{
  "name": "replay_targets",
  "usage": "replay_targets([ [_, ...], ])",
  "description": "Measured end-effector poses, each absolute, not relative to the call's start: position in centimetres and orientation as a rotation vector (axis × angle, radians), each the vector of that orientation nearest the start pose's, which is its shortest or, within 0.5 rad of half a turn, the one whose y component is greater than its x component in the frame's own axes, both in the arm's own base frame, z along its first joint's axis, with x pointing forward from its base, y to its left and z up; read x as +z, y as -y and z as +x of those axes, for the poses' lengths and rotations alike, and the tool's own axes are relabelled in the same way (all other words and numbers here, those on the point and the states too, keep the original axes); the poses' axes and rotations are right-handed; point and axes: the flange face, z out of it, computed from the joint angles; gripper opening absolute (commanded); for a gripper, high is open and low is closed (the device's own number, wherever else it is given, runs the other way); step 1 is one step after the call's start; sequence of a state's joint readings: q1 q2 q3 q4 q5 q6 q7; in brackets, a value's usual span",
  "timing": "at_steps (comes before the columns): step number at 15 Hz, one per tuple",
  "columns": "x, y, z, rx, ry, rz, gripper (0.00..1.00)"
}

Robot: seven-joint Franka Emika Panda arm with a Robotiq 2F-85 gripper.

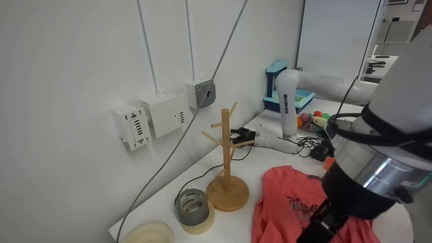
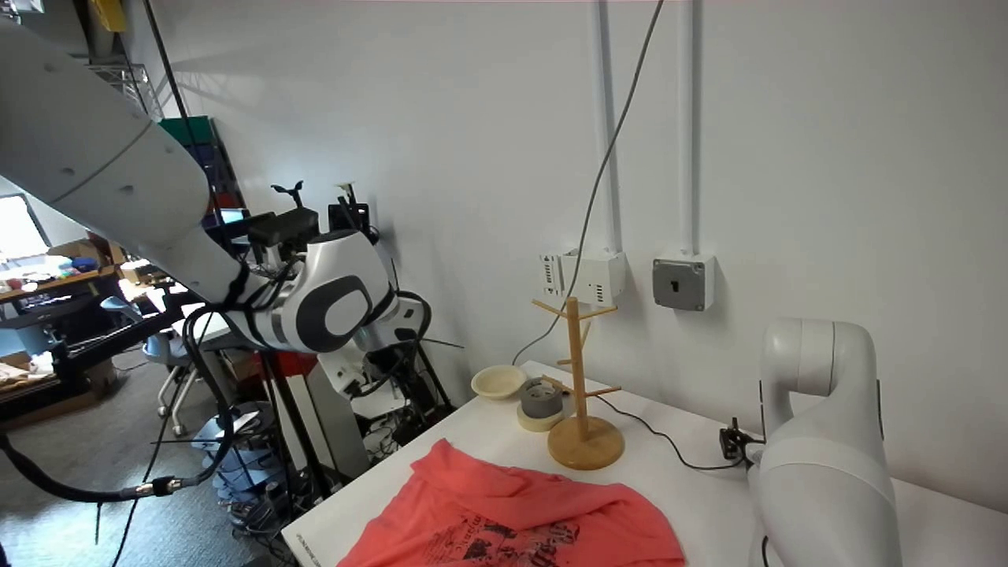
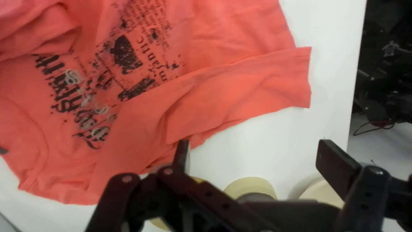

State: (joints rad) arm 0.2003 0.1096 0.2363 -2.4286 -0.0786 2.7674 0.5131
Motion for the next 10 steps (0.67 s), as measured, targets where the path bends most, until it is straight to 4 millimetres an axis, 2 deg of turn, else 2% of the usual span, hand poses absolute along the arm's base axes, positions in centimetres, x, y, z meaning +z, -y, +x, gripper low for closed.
replay_targets([
  [4,26.5,-23.7,47.3,-0.261,-0.098,-2.977,1.0],
  [10,26.6,-23.8,47.5,-0.263,-0.1,-2.975,1.0],
])
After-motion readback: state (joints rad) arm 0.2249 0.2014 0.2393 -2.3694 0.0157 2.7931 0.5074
